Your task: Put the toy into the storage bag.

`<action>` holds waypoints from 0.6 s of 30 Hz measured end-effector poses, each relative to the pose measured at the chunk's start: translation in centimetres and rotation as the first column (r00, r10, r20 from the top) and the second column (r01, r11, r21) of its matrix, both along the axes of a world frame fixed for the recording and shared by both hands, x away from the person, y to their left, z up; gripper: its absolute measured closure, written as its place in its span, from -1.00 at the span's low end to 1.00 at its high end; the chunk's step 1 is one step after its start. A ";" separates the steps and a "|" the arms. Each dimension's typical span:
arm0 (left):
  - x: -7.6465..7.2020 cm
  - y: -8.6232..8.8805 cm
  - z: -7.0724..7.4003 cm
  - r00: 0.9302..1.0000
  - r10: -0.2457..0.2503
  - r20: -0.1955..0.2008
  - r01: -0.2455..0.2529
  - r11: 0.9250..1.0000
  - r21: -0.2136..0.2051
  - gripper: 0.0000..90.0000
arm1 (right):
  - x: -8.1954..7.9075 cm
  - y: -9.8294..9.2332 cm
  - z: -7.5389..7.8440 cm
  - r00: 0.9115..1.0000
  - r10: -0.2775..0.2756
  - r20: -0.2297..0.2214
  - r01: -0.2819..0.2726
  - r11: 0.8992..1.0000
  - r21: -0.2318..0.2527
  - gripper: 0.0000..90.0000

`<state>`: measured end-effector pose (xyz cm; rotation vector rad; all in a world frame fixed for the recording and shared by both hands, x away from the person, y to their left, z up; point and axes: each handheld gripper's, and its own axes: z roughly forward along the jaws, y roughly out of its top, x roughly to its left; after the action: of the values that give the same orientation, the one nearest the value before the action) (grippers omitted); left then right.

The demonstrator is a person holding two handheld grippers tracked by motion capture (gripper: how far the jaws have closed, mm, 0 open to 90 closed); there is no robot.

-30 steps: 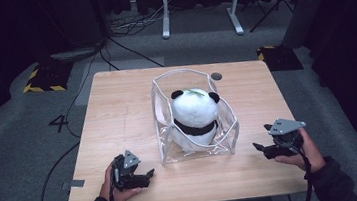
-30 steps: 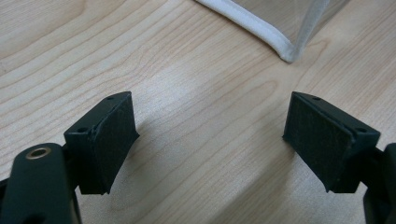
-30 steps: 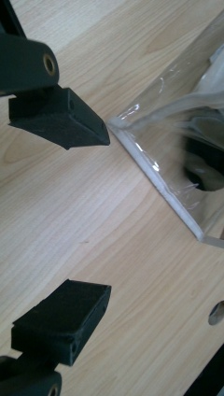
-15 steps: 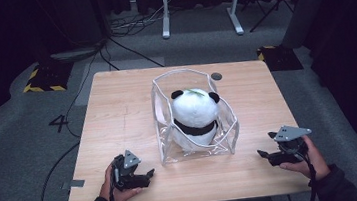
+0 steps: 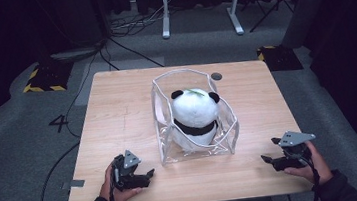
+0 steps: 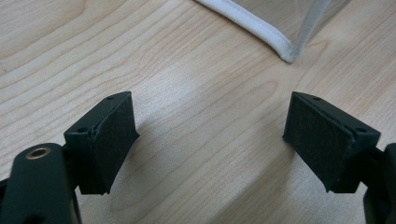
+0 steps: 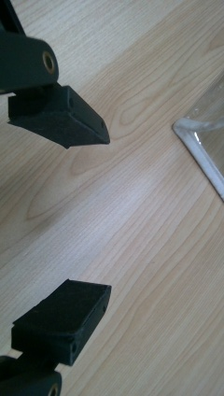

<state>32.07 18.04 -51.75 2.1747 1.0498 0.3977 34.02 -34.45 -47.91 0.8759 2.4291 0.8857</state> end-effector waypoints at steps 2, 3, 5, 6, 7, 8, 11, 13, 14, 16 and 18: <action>0.0 0.0 0.0 1.000 -0.001 0.000 0.001 1.000 0.000 -0.62 | 0.0 -0.2 -0.3 1.000 -0.007 -0.005 0.007 1.000 0.006 -0.50; 0.0 0.0 0.0 1.000 0.000 0.000 0.000 1.000 0.000 -0.62 | 0.0 -0.4 -0.4 1.000 -0.005 -0.006 0.005 1.000 0.011 -0.50; 0.0 0.0 0.0 1.000 0.001 0.000 -0.001 1.000 0.000 -0.62 | -0.1 -0.7 -0.7 1.000 -0.010 -0.009 0.010 1.000 0.018 -0.50; 0.0 0.0 0.0 1.000 0.000 0.000 0.000 1.000 0.000 -0.62 | -0.1 -0.8 -0.8 1.000 -0.010 -0.009 0.011 1.000 0.021 -0.50; 0.0 0.0 0.0 1.000 0.001 0.000 -0.001 1.000 0.000 -0.62 | -0.1 -1.0 -0.9 1.000 -0.009 -0.013 0.009 1.000 0.026 -0.51; 0.0 0.0 0.0 1.000 0.001 0.000 -0.001 1.000 0.000 -0.62 | -0.2 -1.1 -1.0 1.000 -0.012 -0.012 0.013 0.999 0.031 -0.51; 0.0 0.0 0.0 1.000 0.001 0.000 -0.001 1.000 0.000 -0.62 | -0.2 -1.6 -1.3 1.000 -0.020 -0.019 0.021 0.999 0.046 -0.52; 0.0 0.0 0.0 1.000 0.001 0.000 -0.001 1.000 0.000 -0.62 | -0.3 -1.9 -1.5 0.999 -0.024 -0.024 0.025 0.998 0.057 -0.52; 0.0 0.0 0.0 1.000 0.000 0.001 0.000 1.000 0.000 -0.62 | -0.3 -2.0 -1.6 0.999 -0.026 -0.027 0.027 0.998 0.055 -0.52; 0.0 0.0 0.0 1.000 0.001 0.000 -0.001 1.000 0.000 -0.62 | -0.4 -2.3 -1.7 0.999 -0.029 -0.027 0.031 0.998 0.060 -0.52; 0.0 0.0 0.0 1.000 0.001 0.000 -0.001 1.000 0.000 -0.62 | -0.4 -2.6 -1.9 0.999 -0.034 -0.030 0.036 0.997 0.071 -0.52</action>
<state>32.07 18.03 -51.75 2.1737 1.0510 0.3984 33.57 -37.01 -49.80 0.9597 2.4120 0.9585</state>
